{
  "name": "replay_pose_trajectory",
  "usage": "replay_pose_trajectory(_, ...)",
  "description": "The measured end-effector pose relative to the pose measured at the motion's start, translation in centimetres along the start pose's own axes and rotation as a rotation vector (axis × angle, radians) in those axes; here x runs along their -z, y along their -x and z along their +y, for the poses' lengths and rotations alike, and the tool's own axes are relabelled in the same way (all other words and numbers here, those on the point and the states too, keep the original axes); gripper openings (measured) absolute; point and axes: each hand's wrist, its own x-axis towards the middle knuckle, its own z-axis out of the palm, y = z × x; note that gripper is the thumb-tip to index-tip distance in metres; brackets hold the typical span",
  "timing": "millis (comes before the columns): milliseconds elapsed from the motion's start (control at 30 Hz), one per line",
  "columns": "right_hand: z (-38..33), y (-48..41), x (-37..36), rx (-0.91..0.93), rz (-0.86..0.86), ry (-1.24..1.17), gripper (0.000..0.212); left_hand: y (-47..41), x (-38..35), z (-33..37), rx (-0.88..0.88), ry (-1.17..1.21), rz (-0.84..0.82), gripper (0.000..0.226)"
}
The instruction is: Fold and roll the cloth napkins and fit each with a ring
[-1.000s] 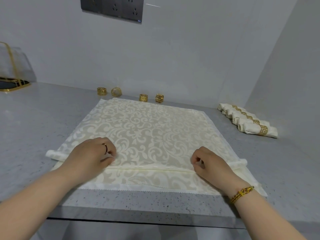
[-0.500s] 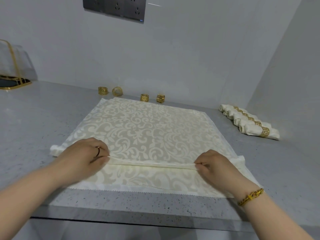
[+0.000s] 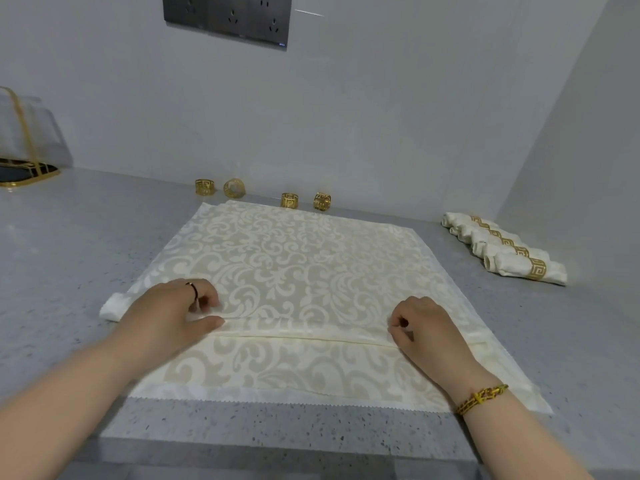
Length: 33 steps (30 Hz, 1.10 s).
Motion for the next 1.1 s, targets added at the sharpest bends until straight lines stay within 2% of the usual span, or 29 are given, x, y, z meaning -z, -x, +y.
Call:
replay_pose_trajectory(133,0.6,0.4,0.5,0.049,-0.039,0.015,0.013,0.7,0.1,-0.5,-0.275,-0.127,-0.016,0.013)
replay_pose_trajectory(233,1.1,1.4,2.0,0.114,-0.132,0.05,0.007,1.2,0.6,-0.9,-0.3,-0.146,-0.039,0.031)
replay_pose_trajectory(300,1.7,2.1,2.0,0.176,-0.08,0.109,0.014,1.5,0.6,-1.2,-0.307,-0.177,-0.056,0.038)
replay_pose_trajectory(400,2.2,2.4,1.2,0.191,0.002,0.126,0.019,1.3,0.6,-0.9,-0.273,-0.244,-0.022,0.038)
replay_pose_trajectory(467,2.0,2.1,1.0,0.15,0.016,0.103,0.017,1.0,0.7,-0.3,-0.242,-0.268,0.008,0.03)
replay_pose_trajectory(533,1.6,1.5,1.6,0.027,0.011,0.003,0.017,0.6,0.7,0.3,-0.117,-0.2,0.038,0.023)
replay_pose_trajectory(600,1.6,0.8,1.9,-0.107,-0.076,-0.133,0.023,0.0,0.5,0.4,0.04,-0.065,0.01,0.026)
replay_pose_trajectory(700,1.8,-0.6,2.1,-0.189,-0.131,-0.201,0.014,-1.1,0.3,0.2,0.164,-0.015,-0.041,0.022)
replay_pose_trajectory(800,1.7,-1.3,1.5,-0.196,-0.147,-0.173,0.013,-1.6,0.0,-0.3,0.159,-0.046,-0.051,0.02)
replay_pose_trajectory(900,1.9,-1.2,0.7,-0.199,-0.079,-0.109,0.013,-1.6,-0.1,-0.4,0.079,-0.022,-0.016,0.008)
replay_pose_trajectory(1000,2.2,-1.2,0.5,-0.197,0.006,-0.056,0.013,-1.3,-0.1,-0.6,0.044,0.001,-0.024,0.03)
replay_pose_trajectory(1100,2.0,-0.8,0.9,-0.141,-0.006,-0.096,0.011,-0.9,0.0,-0.7,0.104,0.154,-0.006,0.027)
